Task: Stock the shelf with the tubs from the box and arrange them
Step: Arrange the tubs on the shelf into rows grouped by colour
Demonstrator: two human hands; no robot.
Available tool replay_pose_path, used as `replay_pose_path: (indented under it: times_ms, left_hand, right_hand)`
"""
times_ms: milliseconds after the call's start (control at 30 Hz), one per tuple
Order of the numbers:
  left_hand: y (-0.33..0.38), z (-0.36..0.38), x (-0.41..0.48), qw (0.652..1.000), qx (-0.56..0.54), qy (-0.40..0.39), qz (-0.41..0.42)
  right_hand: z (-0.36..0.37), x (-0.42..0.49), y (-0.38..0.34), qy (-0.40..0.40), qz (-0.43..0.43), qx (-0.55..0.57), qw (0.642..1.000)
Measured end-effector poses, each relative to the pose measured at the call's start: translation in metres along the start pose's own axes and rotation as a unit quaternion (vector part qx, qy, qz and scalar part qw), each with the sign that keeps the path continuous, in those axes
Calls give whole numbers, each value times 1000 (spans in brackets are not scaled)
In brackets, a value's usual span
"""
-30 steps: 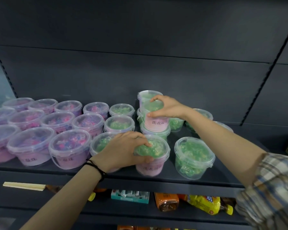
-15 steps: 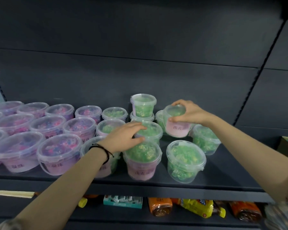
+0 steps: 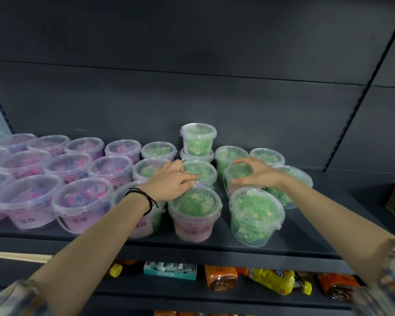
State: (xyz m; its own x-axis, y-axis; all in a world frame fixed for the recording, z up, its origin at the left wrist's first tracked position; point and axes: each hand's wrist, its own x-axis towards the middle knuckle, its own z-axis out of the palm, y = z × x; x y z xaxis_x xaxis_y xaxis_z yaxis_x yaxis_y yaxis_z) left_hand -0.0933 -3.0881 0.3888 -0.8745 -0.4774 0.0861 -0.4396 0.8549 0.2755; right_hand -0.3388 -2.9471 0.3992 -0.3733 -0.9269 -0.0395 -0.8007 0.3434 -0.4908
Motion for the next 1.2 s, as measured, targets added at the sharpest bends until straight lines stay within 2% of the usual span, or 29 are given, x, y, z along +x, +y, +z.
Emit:
replay_pose_path:
  times_ms: [133, 200, 267, 333, 400, 567, 700, 933, 1000, 1100, 1200]
  left_hand:
    - [5, 0, 2, 1000, 8, -20, -1]
    - [5, 0, 0, 1000, -6, -20, -2]
    - [5, 0, -1, 1000, -19, -19, -10]
    - [4, -2, -2, 999, -18, -21, -27]
    - [3, -4, -3, 999, -8, -24, -40]
    - [-3, -1, -4, 998, -12, -22, -57]
    - [-8, 4, -5, 999, 16, 21, -43]
    - [-8, 6, -12, 996, 20, 87, -20]
    - [0, 5, -18, 996, 7, 88, 0]
    - [21, 1, -32, 998, -14, 35, 50]
    - [37, 1, -42, 996, 19, -2, 84]
  right_hand:
    - [0, 9, -24, 89, -106, 4, 990]
    - [4, 13, -42, 64, -170, 4, 983]
    - [12, 17, -56, -1, -199, -36, 979]
    - [20, 23, -62, -53, -188, -78, 978]
    - [23, 29, -63, -69, -170, -79, 980]
    - [26, 33, -67, -62, -161, -64, 983]
    - [28, 26, -68, -66, -166, -67, 982]
    - [-14, -37, -47, -72, -149, 38, 986]
    - [-23, -56, -37, -104, -139, 15, 985]
    - [-33, -77, -24, -200, -100, -56, 973]
    - [-36, -92, -20, -274, -41, -120, 953]
